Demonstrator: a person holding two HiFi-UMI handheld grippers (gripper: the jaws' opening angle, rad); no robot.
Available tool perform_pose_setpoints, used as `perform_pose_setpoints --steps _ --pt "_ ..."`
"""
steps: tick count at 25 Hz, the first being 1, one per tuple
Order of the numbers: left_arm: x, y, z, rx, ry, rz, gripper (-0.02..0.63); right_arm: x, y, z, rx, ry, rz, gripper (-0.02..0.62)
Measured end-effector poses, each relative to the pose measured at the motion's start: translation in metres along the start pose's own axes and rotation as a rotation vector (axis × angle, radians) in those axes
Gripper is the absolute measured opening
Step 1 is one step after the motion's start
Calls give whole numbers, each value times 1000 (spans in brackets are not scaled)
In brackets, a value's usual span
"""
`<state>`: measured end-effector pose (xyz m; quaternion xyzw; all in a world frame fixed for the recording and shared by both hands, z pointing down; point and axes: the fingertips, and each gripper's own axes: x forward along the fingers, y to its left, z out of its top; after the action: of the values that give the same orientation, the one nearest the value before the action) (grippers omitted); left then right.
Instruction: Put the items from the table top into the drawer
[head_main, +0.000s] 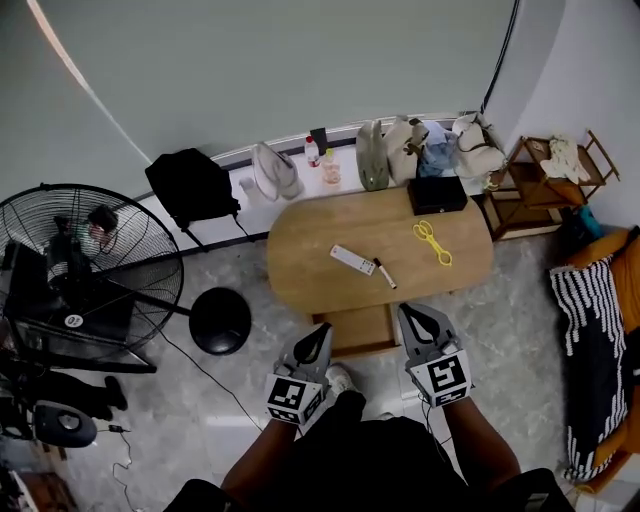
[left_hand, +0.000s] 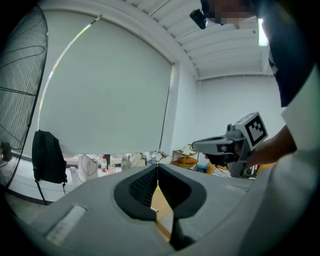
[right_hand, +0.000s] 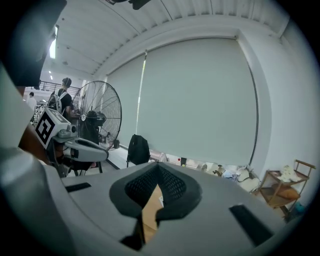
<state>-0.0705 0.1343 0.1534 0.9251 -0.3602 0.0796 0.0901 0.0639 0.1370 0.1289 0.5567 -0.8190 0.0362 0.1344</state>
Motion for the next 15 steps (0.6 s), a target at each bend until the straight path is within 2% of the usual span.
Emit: perform_pose_setpoints --steps 4,7,15 --pt "7 38 -10 6 -1 6 18 45 11 -5 -10 43 24 -3" --pt "13 59 -19 -26 3 29 18 70 19 -13 -26 77 54 -3" --pt "28 93 -42 -86 33 92 18 129 18 -44 -35 140 133 -3"
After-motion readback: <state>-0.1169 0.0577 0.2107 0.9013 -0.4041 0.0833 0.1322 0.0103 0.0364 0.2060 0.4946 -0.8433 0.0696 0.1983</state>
